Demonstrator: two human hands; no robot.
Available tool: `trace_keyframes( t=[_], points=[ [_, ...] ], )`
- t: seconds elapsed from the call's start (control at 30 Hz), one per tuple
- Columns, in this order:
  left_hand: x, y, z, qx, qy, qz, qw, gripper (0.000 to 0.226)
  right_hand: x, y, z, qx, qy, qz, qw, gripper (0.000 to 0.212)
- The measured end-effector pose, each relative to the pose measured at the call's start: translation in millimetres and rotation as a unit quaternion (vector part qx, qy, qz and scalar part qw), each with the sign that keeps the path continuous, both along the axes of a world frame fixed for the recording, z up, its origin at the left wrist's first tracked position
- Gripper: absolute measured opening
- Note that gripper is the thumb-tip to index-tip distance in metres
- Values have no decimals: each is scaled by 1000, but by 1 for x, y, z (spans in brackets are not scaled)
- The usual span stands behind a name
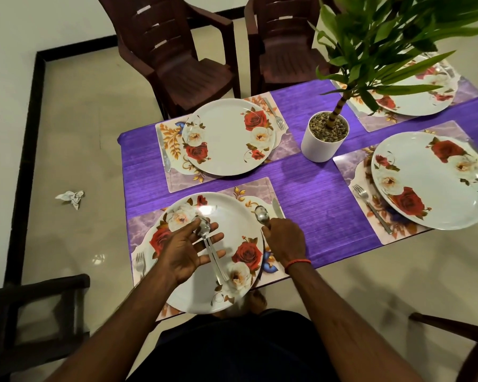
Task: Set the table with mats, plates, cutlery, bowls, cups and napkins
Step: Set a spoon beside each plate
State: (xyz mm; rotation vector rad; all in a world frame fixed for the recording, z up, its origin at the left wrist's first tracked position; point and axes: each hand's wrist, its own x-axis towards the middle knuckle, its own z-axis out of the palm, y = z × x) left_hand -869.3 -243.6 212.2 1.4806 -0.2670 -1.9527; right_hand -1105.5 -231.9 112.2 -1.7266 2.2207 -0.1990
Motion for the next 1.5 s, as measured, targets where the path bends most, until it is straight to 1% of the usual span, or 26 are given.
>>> trace_keyframes(
  t=[0.17, 0.37, 0.43, 0.53, 0.63, 0.73, 0.77, 0.83, 0.9, 1.0, 1.1, 1.37, 1.5],
  points=[
    [-3, 0, 2, 1, 0, -2, 1000, 33, -1, 3, -3, 3, -1, 12, 1000, 30],
    [-4, 0, 3, 1, 0, -4, 1000, 34, -8, 1, 8, 19, -40, 6, 999, 39],
    [-3, 0, 2, -2, -2, -9, 1000, 32, -22, -3, 23, 2, -57, -18, 998, 42],
    [-1, 1, 2, -9, -8, -9, 1000, 30, -53, -13, 47, -49, -113, -78, 989, 46],
    [1, 4, 1, -14, -16, -11, 1000, 30, -70, -21, 63, -80, -135, -89, 984, 36],
    [4, 8, 2, -15, -16, -8, 1000, 29, -58, -23, 63, -54, -144, -41, 987, 25],
    [5, 10, 3, -15, -14, -7, 1000, 29, -49, -20, 59, -33, -144, -20, 989, 25],
    [8, 12, 5, -16, -10, -2, 1000, 27, -29, -9, 47, 0, -116, 14, 993, 27],
    [13, 15, 7, -18, -12, 3, 1000, 30, -14, 4, 34, 11, -89, 27, 996, 30],
    [21, 17, 10, -19, -17, 13, 1000, 34, -6, 16, 20, 26, -94, 20, 995, 32],
    [28, 19, 10, -20, -19, 23, 999, 36, -6, 20, 13, 16, -109, 16, 994, 28],
    [23, 31, 3, -12, -20, 24, 999, 37, -4, 25, 7, 25, -69, 9, 997, 23],
    [21, 36, 2, -12, -17, 22, 1000, 33, -6, 32, 5, 39, -77, -7, 996, 25]
  ],
)
